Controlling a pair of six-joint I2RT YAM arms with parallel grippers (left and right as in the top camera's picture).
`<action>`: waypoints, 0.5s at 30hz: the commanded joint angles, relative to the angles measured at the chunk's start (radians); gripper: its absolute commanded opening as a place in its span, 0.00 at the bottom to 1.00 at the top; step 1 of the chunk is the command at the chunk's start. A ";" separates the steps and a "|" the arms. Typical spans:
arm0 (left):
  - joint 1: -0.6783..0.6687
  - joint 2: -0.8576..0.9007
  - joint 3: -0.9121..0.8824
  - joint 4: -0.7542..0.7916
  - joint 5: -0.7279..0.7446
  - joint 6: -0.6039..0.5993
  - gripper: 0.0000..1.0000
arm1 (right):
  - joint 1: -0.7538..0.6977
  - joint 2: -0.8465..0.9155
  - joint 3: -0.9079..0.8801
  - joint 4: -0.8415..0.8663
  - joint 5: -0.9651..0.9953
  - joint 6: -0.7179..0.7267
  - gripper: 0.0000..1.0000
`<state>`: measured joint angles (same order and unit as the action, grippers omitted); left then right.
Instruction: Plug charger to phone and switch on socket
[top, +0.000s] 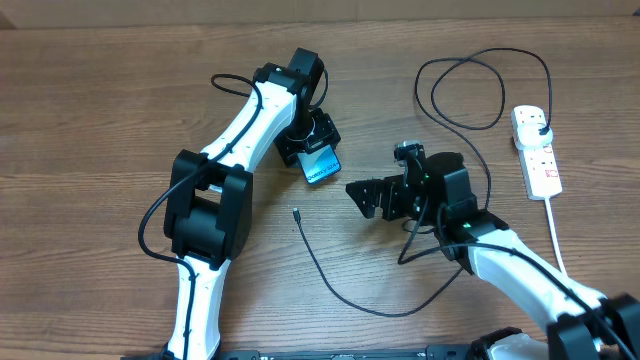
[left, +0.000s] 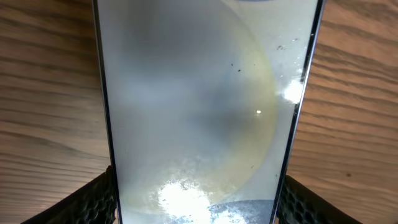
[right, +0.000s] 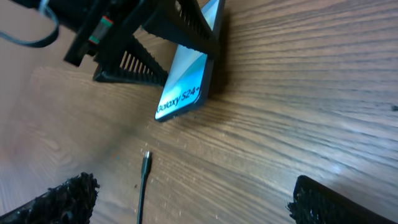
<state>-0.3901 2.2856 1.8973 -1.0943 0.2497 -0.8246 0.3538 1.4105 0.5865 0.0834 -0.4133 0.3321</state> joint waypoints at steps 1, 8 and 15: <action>0.005 0.002 0.030 0.021 0.089 -0.034 0.34 | 0.006 0.064 0.024 0.074 0.039 0.100 0.98; 0.005 0.002 0.031 0.044 0.151 -0.072 0.33 | 0.063 0.153 0.025 0.221 0.117 0.177 0.97; 0.004 0.002 0.031 0.062 0.216 -0.100 0.30 | 0.127 0.191 0.060 0.225 0.294 0.222 0.91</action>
<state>-0.3901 2.2856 1.9045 -1.0378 0.4133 -0.8928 0.4656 1.5848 0.6064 0.2989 -0.2306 0.5179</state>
